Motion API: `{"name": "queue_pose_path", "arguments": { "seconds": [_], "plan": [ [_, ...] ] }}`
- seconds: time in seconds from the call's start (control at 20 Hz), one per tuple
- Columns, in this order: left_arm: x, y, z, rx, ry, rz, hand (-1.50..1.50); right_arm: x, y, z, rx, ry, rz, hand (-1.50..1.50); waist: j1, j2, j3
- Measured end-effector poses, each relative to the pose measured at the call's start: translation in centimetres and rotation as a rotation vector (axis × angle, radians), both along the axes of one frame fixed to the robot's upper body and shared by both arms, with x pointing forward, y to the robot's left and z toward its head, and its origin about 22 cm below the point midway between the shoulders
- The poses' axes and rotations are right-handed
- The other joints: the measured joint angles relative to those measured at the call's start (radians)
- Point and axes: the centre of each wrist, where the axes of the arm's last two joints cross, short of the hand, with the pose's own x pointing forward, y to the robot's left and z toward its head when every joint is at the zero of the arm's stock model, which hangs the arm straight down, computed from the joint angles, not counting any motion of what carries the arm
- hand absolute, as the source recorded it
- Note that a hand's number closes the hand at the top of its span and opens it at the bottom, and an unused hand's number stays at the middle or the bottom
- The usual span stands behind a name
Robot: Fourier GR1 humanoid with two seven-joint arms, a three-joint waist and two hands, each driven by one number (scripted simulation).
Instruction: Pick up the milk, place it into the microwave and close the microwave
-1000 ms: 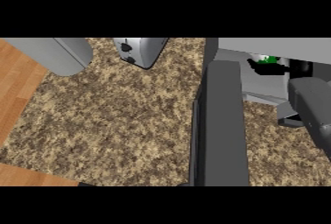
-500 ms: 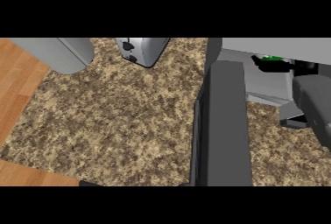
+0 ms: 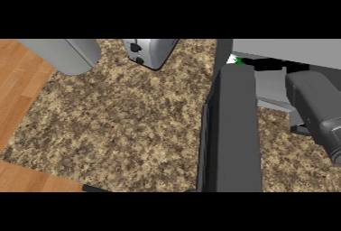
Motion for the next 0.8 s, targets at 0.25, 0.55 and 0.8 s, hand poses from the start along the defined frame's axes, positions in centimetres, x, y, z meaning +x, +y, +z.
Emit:
{"name": "queue_pose_path", "arguments": {
  "seconds": [0.25,0.55,0.8],
  "plan": [
    [0.4,-0.1,0.0,0.012,-0.001,-0.003,-1.50,0.8,3.1,0.3,-0.049,0.057,0.038,-1.50,0.007,-0.009,-0.004],
    [0.9,-0.2,-0.4,0.015,0.020,-0.013,-1.50,1.6,6.3,1.3,-0.071,0.059,0.022,-1.50,-0.008,-0.014,-0.005],
    [1.2,-0.4,-0.6,0.021,0.033,-0.024,-1.50,1.8,7.6,1.7,-0.099,0.028,0.032,-1.50,-0.023,-0.015,-0.004]
  ]
}}
